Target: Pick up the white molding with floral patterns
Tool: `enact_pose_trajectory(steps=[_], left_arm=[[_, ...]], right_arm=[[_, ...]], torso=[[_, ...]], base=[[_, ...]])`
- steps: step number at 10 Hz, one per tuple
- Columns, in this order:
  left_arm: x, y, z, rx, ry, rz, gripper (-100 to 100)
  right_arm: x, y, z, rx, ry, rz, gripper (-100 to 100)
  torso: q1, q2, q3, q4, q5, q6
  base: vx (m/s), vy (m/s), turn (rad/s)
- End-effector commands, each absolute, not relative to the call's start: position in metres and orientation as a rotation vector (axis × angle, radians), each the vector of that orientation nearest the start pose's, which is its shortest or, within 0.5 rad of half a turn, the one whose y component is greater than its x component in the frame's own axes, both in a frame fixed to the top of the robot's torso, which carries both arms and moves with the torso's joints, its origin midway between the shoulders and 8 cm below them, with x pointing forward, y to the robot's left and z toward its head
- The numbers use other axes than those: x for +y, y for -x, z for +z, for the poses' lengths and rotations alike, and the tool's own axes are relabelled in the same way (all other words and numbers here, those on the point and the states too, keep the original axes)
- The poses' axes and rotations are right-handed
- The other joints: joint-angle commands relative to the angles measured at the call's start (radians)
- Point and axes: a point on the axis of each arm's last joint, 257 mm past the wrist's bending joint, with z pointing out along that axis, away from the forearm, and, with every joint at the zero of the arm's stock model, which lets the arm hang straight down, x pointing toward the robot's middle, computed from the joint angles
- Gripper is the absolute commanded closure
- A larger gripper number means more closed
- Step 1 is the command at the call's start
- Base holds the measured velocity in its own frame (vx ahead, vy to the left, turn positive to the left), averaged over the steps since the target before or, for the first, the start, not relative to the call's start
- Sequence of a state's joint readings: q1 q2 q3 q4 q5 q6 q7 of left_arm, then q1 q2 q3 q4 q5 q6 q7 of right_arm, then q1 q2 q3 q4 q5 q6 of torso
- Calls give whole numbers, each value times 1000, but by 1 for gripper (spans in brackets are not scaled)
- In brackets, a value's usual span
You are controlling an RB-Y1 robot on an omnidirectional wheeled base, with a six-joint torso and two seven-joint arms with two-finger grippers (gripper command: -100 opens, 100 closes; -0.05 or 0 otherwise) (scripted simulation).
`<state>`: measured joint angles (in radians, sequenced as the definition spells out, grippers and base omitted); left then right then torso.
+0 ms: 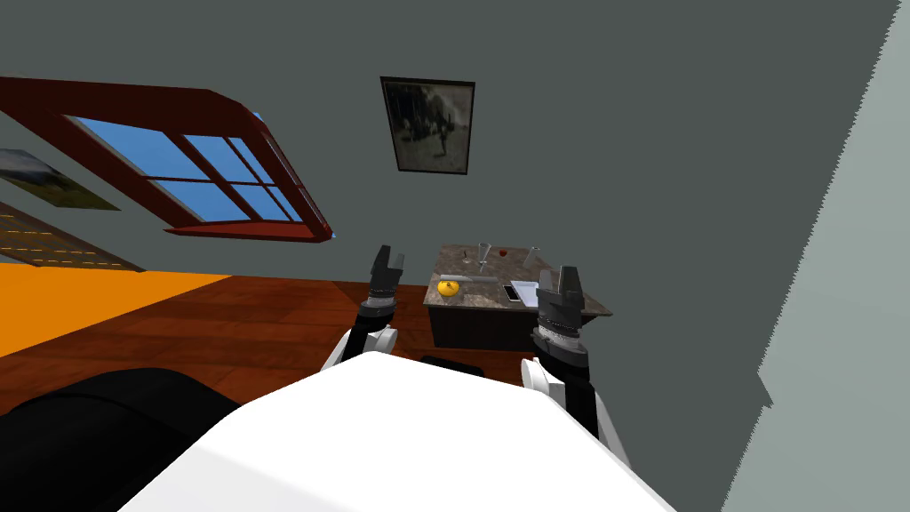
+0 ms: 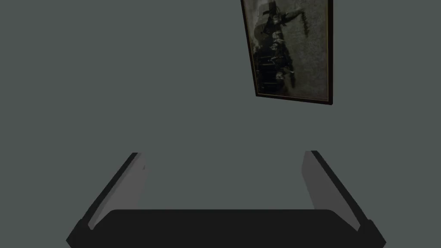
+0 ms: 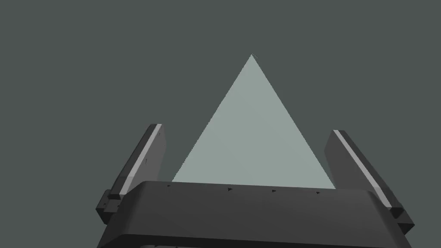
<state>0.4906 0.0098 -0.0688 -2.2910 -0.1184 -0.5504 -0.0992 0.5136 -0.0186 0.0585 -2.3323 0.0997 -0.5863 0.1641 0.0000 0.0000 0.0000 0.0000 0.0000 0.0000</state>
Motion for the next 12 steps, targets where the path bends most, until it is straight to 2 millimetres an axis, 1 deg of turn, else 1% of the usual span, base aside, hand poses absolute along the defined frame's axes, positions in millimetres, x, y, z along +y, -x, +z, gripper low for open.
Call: enact_pose_trajectory(steps=[1, 4, 6, 7, 8, 10, 11, 12], left_arm=[[237, -338, 40, 661, 489, -1225, 0], [237, -338, 40, 661, 489, -1225, 0], [237, -338, 40, 661, 489, -1225, 0], [237, -338, 40, 661, 489, -1225, 0], [237, -338, 40, 661, 489, -1225, 0], [237, -338, 40, 661, 489, -1225, 0], [237, -338, 40, 661, 489, -1225, 0], [237, -338, 40, 661, 489, -1225, 0]], right_arm=[[-237, -328, 48, 684, -387, 1103, -100], [-231, -341, 34, 771, -321, 982, -100], [-229, -353, 21, 841, -262, 871, -100], [-229, -359, 13, 877, -233, 814, -100], [-228, -359, 12, 879, -228, 805, -100], [-230, -374, -6, 953, -162, 672, -100], [-229, -374, -6, 955, -153, 658, -100], [-231, -382, -16, 992, -116, 585, -100]], torso=[[0, 0, 0, 0, 0, 0], [3, 3, 1, 1, 1, 0], [4, 2, 1, 0, 1, 0], [3, 2, 1, 0, 1, 0], [4, 2, 1, 0, 1, 0], [3, 2, 1, 0, 1, 0], [3, 2, 1, 1, 1, 0], [2, 2, 1, 0, 1, 0]], base=[[-19, 26, 17], [-39, 55, 19], [-29, 53, 32], [-28, 59, 59], [-25, 42, 8], [-35, 42, 42], [-21, 36, 23], [-11, 47, 43]])
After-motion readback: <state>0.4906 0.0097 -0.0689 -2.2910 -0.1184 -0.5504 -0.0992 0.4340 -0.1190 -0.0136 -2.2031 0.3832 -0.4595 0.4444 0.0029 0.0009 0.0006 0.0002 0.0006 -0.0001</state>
